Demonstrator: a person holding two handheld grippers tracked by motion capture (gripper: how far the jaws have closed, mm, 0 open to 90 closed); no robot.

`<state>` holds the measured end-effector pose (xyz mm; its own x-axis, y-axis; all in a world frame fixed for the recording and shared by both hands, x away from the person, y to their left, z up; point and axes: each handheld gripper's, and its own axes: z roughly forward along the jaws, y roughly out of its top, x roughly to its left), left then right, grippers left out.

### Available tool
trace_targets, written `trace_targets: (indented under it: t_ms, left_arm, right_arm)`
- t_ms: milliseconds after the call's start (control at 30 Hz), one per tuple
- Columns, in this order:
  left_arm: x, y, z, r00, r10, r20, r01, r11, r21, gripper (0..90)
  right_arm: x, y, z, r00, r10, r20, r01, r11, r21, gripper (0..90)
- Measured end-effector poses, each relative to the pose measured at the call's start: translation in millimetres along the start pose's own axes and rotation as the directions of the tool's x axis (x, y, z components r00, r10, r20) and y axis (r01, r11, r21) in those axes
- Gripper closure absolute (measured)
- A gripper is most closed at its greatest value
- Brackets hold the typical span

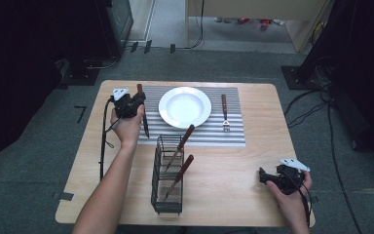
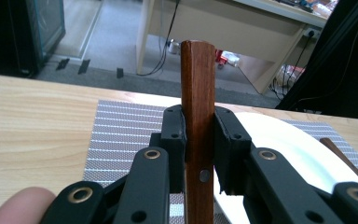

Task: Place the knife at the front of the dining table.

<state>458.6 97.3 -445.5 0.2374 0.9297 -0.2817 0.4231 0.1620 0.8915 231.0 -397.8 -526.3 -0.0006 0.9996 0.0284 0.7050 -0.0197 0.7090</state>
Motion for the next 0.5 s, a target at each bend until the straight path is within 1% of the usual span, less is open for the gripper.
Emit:
trace_targets:
  t_ms: [33,100,133,167,233,267,300,333,367,500]
  left_arm:
    - [0.0,0.0,0.0,1.0,0.0,0.0,0.0,1.0,0.0,76.7]
    - [0.8,-1.3,7.7,0.9999,-0.004,-0.011,0.004,0.9999,0.01,76.8]
    - [0.8,-1.3,7.7,0.9999,-0.004,-0.011,0.004,0.9999,0.01,76.7]
    - [0.3,-2.5,13.1,0.9998,0.005,-0.02,-0.005,0.9999,0.015,76.7]
    - [-0.6,-3.4,18.8,0.9995,0.01,-0.03,-0.009,0.9996,0.026,76.7]
    - [-0.6,-3.4,18.8,0.9995,0.01,-0.03,-0.009,0.9996,0.026,76.6]
    - [-2.1,-4.7,25.4,0.9991,0.021,-0.038,-0.02,0.9991,0.037,76.6]
    - [-2.1,-4.7,25.4,0.9991,0.021,-0.038,-0.02,0.9991,0.037,76.6]
    - [-3.3,-6.1,31.8,0.9981,0.036,-0.051,-0.033,0.9982,0.05,76.6]
    - [-2.0,-7.8,40.7,0.9974,0.035,-0.063,-0.031,0.9966,0.077,77.0]
  right_arm:
    - [0.0,0.0,0.0,1.0,0.001,0.0,-0.001,1.0,0.0,0.0]
    - [0.1,0.0,0.0,1.0,0.001,0.0,-0.001,1.0,0.0,0.0]
    - [0.1,0.0,0.0,1.0,0.001,0.0,-0.001,1.0,0.0,0.0]
    - [0.1,0.0,0.0,1.0,0.001,0.0,-0.001,1.0,0.0,0.0]
    - [0.0,0.0,0.0,1.0,0.0,0.0,0.0,1.0,0.0,0.0]
    - [0.0,0.0,0.0,1.0,0.0,0.0,0.0,1.0,0.0,0.0]
    - [0.1,0.0,0.0,1.0,0.001,0.0,-0.001,1.0,0.0,0.0]
    - [0.1,0.0,0.0,1.0,0.001,0.0,-0.001,1.0,0.0,0.0]
    - [0.0,0.0,0.0,1.0,0.0,0.0,0.0,1.0,0.0,0.0]
    - [0.0,0.0,0.0,1.0,0.001,0.0,-0.001,1.0,0.0,0.0]
